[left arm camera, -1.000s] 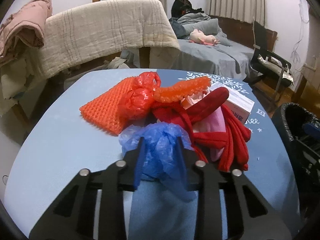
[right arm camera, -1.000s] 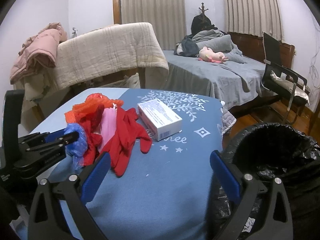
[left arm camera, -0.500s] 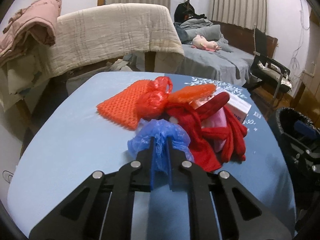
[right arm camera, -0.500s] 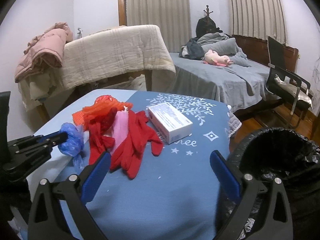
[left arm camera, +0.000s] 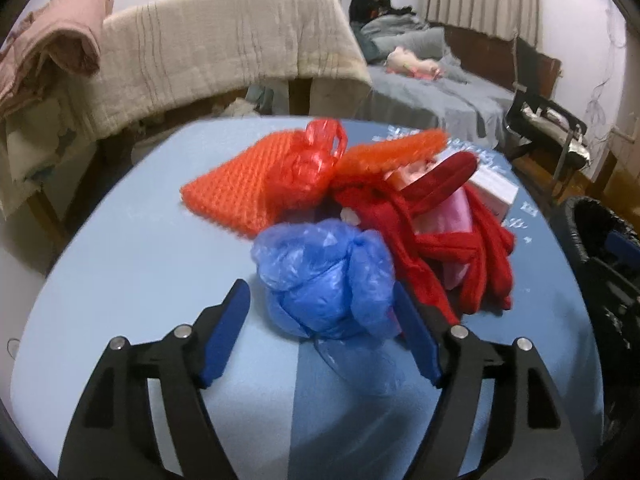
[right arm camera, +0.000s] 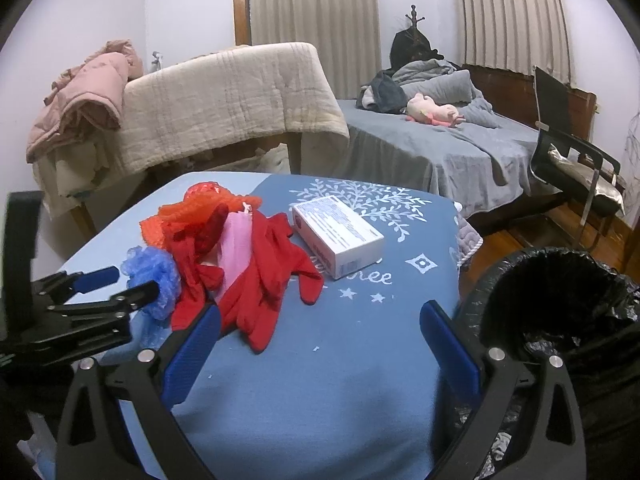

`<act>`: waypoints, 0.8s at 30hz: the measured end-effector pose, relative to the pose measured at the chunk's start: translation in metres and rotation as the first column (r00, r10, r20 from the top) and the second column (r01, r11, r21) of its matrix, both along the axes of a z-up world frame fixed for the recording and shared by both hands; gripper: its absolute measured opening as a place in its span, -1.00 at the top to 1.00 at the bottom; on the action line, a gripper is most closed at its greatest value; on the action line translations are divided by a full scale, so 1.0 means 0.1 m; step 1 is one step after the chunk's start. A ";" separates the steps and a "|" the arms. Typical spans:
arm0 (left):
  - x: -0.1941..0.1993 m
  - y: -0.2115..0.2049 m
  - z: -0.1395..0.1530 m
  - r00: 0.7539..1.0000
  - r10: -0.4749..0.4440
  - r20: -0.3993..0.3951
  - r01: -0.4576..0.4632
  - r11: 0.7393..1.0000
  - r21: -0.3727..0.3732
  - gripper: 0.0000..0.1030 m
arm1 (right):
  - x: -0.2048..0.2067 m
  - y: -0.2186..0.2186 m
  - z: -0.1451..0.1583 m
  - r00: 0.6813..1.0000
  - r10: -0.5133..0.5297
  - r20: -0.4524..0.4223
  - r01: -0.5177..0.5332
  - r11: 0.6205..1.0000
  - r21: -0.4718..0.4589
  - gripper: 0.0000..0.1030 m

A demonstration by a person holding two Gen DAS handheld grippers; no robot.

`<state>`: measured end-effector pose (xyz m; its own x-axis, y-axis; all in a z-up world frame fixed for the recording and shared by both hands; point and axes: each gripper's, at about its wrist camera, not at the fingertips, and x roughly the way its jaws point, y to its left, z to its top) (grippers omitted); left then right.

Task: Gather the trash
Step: 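Move the left tool to the blue plastic bag and grasp it, then grasp the red gloves with the right tool while the left tool holds the blue bag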

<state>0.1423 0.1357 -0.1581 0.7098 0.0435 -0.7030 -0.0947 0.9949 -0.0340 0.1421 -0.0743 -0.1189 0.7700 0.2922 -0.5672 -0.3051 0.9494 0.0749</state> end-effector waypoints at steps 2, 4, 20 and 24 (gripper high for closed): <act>0.07 0.02 -0.04 1.000 0.005 -0.017 -0.005 1.000 -0.016 -0.40 | 0.01 -0.01 -0.01 1.000 -0.002 -0.003 0.002 1.000 -0.001 -0.90; 0.11 0.03 -0.07 1.000 -0.005 -0.029 0.003 0.999 -0.041 -0.22 | 0.02 -0.01 -0.01 1.000 -0.003 -0.003 0.003 1.000 -0.002 -0.90; -0.17 0.20 0.21 0.997 0.011 0.079 -0.009 0.999 -0.037 0.17 | 0.06 0.16 0.06 1.000 0.025 0.013 -0.026 1.000 0.009 -0.90; -0.21 0.33 0.26 0.995 0.047 0.092 -0.046 0.999 -0.010 0.17 | 0.06 0.32 0.08 0.998 0.051 0.028 -0.051 0.999 0.016 -0.88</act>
